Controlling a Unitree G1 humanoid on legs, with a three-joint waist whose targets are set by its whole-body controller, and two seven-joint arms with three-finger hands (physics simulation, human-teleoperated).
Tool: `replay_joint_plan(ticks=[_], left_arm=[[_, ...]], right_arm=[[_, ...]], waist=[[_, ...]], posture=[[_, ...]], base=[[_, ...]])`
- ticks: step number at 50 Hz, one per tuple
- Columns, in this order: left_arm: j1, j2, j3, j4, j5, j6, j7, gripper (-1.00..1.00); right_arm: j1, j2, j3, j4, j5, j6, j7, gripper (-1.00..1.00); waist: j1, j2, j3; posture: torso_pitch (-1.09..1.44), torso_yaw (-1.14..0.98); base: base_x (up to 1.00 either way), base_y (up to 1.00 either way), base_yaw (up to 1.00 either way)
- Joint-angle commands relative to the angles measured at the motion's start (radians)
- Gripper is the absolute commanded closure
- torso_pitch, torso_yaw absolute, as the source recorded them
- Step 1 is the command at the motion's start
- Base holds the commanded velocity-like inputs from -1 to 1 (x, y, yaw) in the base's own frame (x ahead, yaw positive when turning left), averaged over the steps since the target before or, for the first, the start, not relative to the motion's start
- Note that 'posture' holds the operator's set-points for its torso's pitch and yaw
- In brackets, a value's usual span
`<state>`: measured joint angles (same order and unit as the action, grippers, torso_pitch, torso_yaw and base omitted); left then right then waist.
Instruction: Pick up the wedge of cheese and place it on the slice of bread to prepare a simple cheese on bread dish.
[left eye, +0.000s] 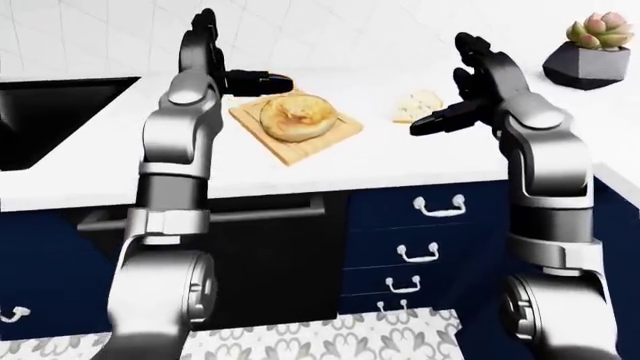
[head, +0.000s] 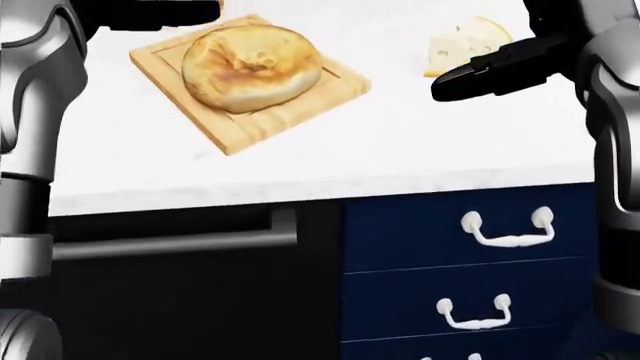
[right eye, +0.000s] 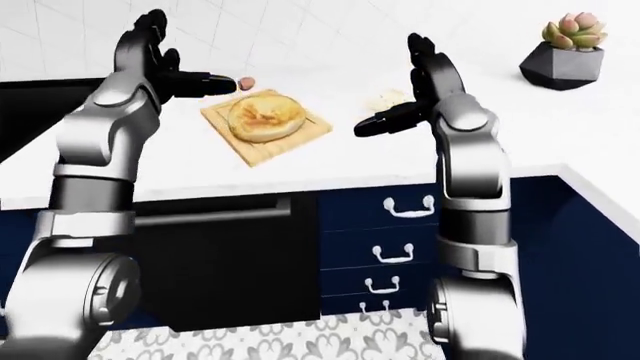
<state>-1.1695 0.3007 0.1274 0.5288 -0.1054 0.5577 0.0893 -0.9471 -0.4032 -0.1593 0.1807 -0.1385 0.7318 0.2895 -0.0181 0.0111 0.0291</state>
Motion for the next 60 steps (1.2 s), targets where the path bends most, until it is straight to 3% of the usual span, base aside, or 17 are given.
replay_joint_plan(ticks=[1,3,4,5,8,12,14,15,16,18,25,27,29,30,36,45,60], left_arm=[[-0.023,0.014,0.011,-0.032,0.005,-0.006,0.004,-1.00],[-0.021,0.012,0.010,-0.034,0.005,-0.006,0.005,-1.00],[-0.024,0.011,0.010,-0.028,0.007,-0.009,0.006,-1.00],[-0.026,0.011,0.010,-0.031,0.007,-0.005,0.007,-1.00],[-0.023,0.009,0.008,-0.067,0.006,0.021,0.008,-1.00],[-0.029,0.013,0.011,-0.071,0.005,0.027,0.008,-1.00],[-0.034,0.016,0.011,-0.070,0.006,0.029,0.006,-1.00],[-0.039,0.019,0.011,-0.065,0.008,0.028,0.004,-1.00],[-0.043,0.021,0.012,-0.064,0.008,0.030,0.003,-1.00],[-0.048,0.024,0.013,-0.070,0.008,0.036,0.003,-1.00],[-0.068,0.035,0.016,-0.072,0.009,0.047,0.001,-1.00],[-0.065,0.035,0.016,-0.070,0.010,0.044,0.001,-1.00],[-0.070,0.042,0.021,-0.078,0.006,0.055,0.000,-1.00],[-0.073,0.047,0.023,-0.083,0.004,0.062,-0.001,-1.00],[-0.075,0.048,0.022,-0.084,0.000,0.062,0.002,-1.00],[-0.067,0.047,0.021,-0.081,0.000,0.053,0.001,-1.00],[-0.061,0.048,0.020,-0.068,0.005,0.038,0.000,-1.00]], right_arm=[[-0.029,-0.005,0.001,-0.024,0.001,-0.022,0.006,-1.00],[-0.031,-0.007,0.000,-0.025,0.000,-0.019,0.009,-1.00],[-0.032,-0.008,-0.003,-0.023,0.001,-0.021,0.009,-1.00],[-0.030,-0.009,-0.004,-0.022,0.001,-0.021,0.009,-1.00],[-0.020,-0.009,-0.006,-0.028,0.002,-0.017,0.008,-1.00],[-0.021,-0.016,-0.006,-0.034,0.000,-0.014,0.012,-1.00],[-0.025,-0.021,-0.004,-0.040,-0.002,-0.004,0.019,-1.00],[-0.026,-0.023,-0.003,-0.044,-0.005,0.001,0.023,-1.00],[-0.027,-0.026,-0.004,-0.043,-0.007,0.003,0.026,-1.00],[-0.035,-0.032,-0.002,-0.029,-0.013,0.003,0.032,-1.00],[-0.081,-0.055,0.016,0.001,-0.059,0.014,0.079,-1.00],[-0.086,-0.063,0.013,0.001,-0.071,0.018,0.097,-1.00],[-0.091,-0.082,0.010,0.009,-0.081,0.015,0.125,-1.00],[-0.097,-0.093,0.009,0.016,-0.089,0.010,0.137,-1.00],[-0.123,-0.149,0.022,0.059,-0.164,-0.013,0.223,-1.00],[-0.161,-0.203,0.013,0.167,-0.268,-0.136,0.334,-1.00],[-0.275,-0.288,0.041,0.417,-0.486,-0.480,0.522,-1.00]], waist=[[0.008,0.001,-0.019],[-0.001,0.066,-0.042],[-0.003,0.058,0.005],[0.007,0.058,0.013],[0.005,0.026,0.007],[0.009,-0.010,0.023],[0.004,-0.061,0.006],[0.014,-0.090,-0.016],[0.019,-0.058,0.010],[0.010,-0.074,-0.001],[0.013,-0.059,0.023],[0.006,-0.029,0.016],[0.001,0.034,-0.011],[0.005,-0.010,0.004],[0.022,-0.031,-0.022],[0.022,-0.029,-0.019],[0.011,-0.024,-0.007]], posture=[[0.00,0.00],[0.00,0.00],[0.00,0.00],[0.00,0.00],[0.00,0.00],[0.00,0.00],[0.00,0.00],[0.00,0.00],[0.00,0.00],[0.00,0.00],[0.00,0.00],[0.00,0.00],[0.00,0.00],[0.00,0.00],[0.00,0.00],[0.00,0.00],[0.00,0.00]], base=[[0.00,0.00,0.00],[0.00,0.00,0.00],[0.00,0.00,0.00],[0.00,0.00,0.00],[0.00,0.00,0.00],[0.00,0.00,0.00],[0.00,0.00,0.00],[0.00,0.00,0.00],[0.00,0.00,0.00],[0.00,0.00,0.00],[0.00,0.00,0.00],[0.00,0.00,0.00],[0.00,0.00,0.00],[0.00,0.00,0.00],[0.00,0.00,0.00],[0.00,0.00,0.00],[0.00,0.00,0.00]])
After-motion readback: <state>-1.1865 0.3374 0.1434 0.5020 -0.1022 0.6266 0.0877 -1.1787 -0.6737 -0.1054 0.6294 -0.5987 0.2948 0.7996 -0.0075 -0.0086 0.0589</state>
